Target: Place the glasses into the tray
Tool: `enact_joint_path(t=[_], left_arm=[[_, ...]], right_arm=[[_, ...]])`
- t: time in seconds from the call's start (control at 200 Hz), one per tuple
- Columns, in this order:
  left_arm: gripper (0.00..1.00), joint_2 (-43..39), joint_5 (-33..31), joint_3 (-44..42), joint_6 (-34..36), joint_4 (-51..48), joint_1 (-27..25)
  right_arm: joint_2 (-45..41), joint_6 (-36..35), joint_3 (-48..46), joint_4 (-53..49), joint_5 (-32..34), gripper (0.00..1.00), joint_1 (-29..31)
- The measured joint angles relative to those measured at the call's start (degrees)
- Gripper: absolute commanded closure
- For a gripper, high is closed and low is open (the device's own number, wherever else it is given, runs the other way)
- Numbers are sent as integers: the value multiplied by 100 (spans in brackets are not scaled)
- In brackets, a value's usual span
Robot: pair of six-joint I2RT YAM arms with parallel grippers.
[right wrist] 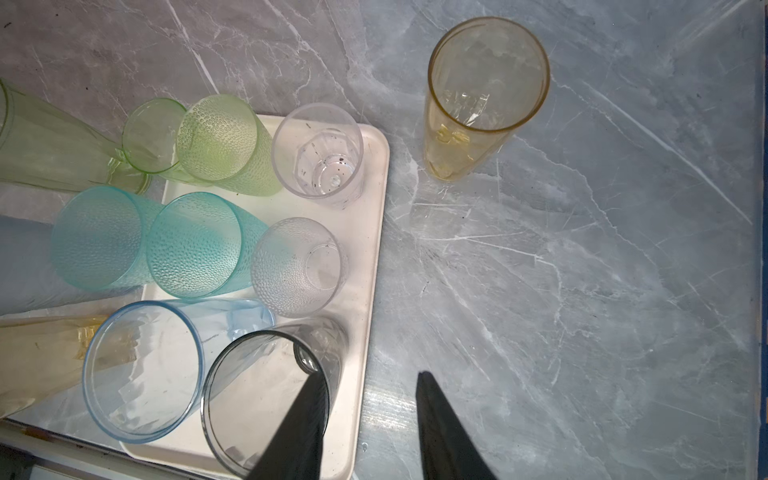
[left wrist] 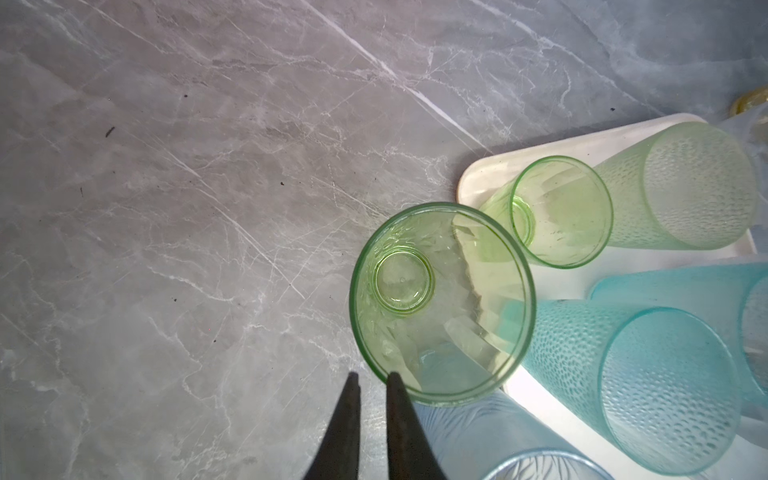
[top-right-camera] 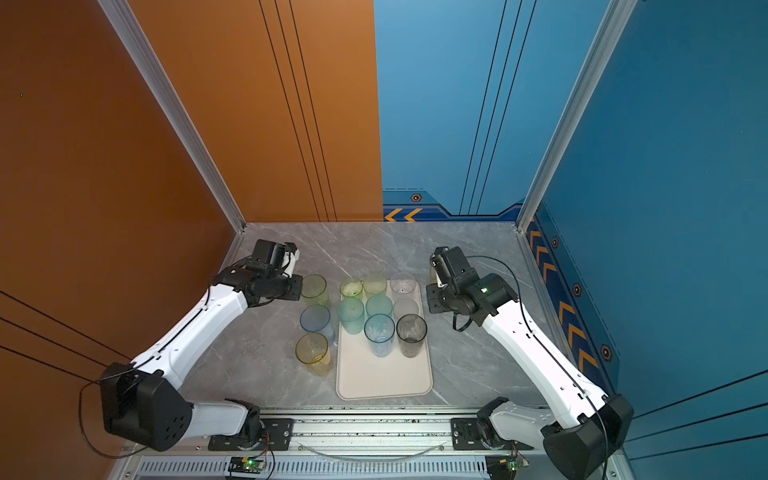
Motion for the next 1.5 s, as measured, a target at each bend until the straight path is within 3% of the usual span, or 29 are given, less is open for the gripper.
enact_joint_path(t=[1.497], left_arm=[[84,973,-131,507,85,-131,103]], right_arm=[[101,-190,90,321,-197,64,-269]])
